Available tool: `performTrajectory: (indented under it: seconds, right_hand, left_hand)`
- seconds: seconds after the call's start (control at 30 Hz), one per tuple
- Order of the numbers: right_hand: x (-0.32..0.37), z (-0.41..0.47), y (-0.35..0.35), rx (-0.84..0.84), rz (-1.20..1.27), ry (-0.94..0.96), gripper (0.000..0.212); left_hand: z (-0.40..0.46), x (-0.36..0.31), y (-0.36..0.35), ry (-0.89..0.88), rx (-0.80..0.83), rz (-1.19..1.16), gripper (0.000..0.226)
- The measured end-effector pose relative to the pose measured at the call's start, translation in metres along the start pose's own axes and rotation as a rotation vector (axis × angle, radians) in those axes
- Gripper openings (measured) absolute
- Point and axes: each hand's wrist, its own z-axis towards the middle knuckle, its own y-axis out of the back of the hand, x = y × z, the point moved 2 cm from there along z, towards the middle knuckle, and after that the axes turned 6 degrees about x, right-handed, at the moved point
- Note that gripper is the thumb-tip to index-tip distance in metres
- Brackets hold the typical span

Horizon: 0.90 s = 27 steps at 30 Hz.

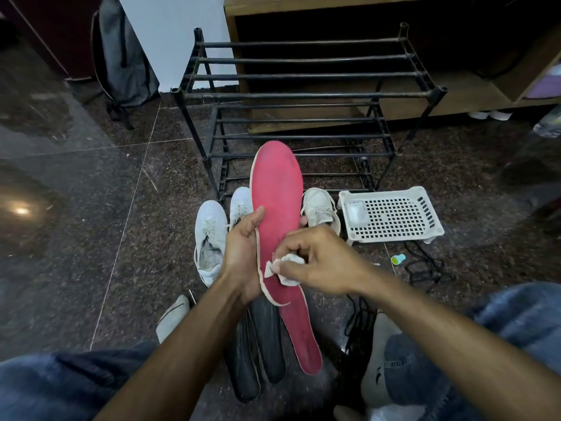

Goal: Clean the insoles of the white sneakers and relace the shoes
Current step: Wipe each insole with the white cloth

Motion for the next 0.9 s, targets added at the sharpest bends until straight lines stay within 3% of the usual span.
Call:
performTrajectory:
  seconds: [0.1, 0.17, 0.23, 0.3, 0.37, 0.43, 0.57, 0.77, 0.9]
  right_hand:
    - [0.003, 0.001, 0.021, 0.002, 0.388, -0.094, 0.004]
    - [0.003, 0.000, 0.028, 0.008, 0.447, -0.131, 0.005]
    - [-0.001, 0.000, 0.026, -0.019, 0.222, -0.129, 0.004]
    - [-0.009, 0.001, 0.022, -0.183, -0.254, -0.100, 0.005]
    - [-0.009, -0.001, 0.022, -0.374, -0.448, -0.086, 0.008]
    - [-0.007, -0.001, 0.023, -0.428, -0.403, 0.004, 0.006]
    - [-0.004, 0.000, 0.019, -0.250, -0.169, 0.132, 0.019]
    - [-0.001, -0.003, -0.008, -0.199, -0.504, 0.293, 0.021]
    - [0.001, -0.001, -0.006, -0.309, -0.620, 0.203, 0.020]
  left_hand:
    - [0.000, 0.003, -0.005, -0.019, 0.001, 0.007, 0.043]
    - [-0.002, 0.003, -0.007, -0.013, 0.008, 0.020, 0.045]
    - [-0.002, 0.002, -0.007, -0.006, 0.012, -0.003, 0.043]
    - [-0.001, 0.003, -0.007, -0.010, 0.014, -0.049, 0.044]
    - [-0.001, 0.002, -0.008, -0.013, 0.016, -0.075, 0.053]
    - [-0.001, -0.001, -0.007, -0.015, 0.016, -0.075, 0.057]
    - [0.001, -0.006, -0.007, -0.034, 0.003, -0.099, 0.055]
    - [0.002, -0.004, 0.000, 0.010, -0.051, -0.063, 0.049]
    - [0.000, 0.005, -0.005, 0.018, 0.023, -0.117, 0.047]
